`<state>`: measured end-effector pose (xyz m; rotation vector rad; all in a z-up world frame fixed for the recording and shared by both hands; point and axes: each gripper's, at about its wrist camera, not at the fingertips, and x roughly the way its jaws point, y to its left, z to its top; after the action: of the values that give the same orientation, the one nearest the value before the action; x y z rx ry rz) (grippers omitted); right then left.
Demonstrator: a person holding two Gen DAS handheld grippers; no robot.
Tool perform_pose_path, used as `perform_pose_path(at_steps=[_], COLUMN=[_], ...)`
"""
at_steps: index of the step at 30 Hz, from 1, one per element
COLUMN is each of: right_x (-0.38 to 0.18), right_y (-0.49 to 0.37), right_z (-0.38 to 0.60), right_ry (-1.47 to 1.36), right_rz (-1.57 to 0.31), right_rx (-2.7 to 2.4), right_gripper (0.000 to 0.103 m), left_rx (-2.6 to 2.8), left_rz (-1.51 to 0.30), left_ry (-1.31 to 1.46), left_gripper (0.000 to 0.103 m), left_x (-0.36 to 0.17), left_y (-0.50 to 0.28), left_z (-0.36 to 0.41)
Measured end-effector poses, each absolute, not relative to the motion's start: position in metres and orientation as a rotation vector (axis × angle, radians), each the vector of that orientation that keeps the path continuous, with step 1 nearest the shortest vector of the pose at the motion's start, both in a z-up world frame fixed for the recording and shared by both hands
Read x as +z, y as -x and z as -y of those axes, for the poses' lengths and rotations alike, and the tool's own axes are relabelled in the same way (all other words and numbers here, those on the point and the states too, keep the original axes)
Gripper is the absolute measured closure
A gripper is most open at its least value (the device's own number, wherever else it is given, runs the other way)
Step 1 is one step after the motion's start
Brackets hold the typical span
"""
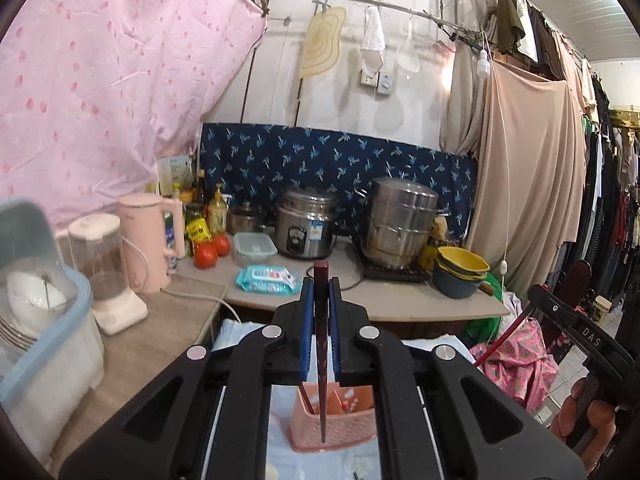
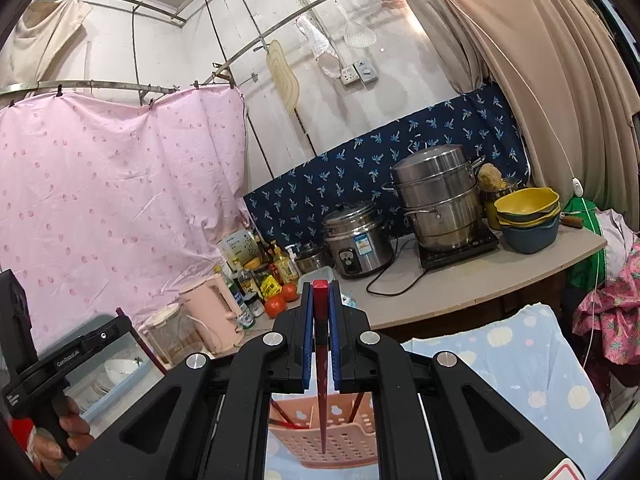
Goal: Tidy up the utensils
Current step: 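Lift the red chopstick with the right tool and insert it into the pink holder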
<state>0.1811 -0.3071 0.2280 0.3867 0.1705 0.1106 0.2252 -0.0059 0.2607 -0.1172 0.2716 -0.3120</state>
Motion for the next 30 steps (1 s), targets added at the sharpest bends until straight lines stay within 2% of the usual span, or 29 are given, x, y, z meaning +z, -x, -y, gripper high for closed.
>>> perform_pose_path(at_steps=[8,19,28,30], right_x=[0.23,0.175,0.146,0.144], right_y=[-0.223,-0.27,-0.282,-0.28], right_z=[0.303,0.292,0.29,0.292], right_ry=[-0.394,-0.376,-0.371,-0.376], right_rz=[-0.167,-0.31,-0.382,-0.379], right_rx=[0.112,0.094,0.076,0.068], right_gripper=[0.096,0.096,0.096,0.093], left_rx=[-0.298,-0.31,-0.309,-0.301], left_rz=[-0.248,-0.387,-0.456,-0.457], left_ry=[0.122,0.136,0.151,0.153], left_gripper=[0.096,0.096,0.095,0.093], left_x=[0.263,0.202,0.175,0.173], left_y=[-0.261,-0.3,-0.307,-0.306], left_z=[0.012,0.025,0.026,0.026])
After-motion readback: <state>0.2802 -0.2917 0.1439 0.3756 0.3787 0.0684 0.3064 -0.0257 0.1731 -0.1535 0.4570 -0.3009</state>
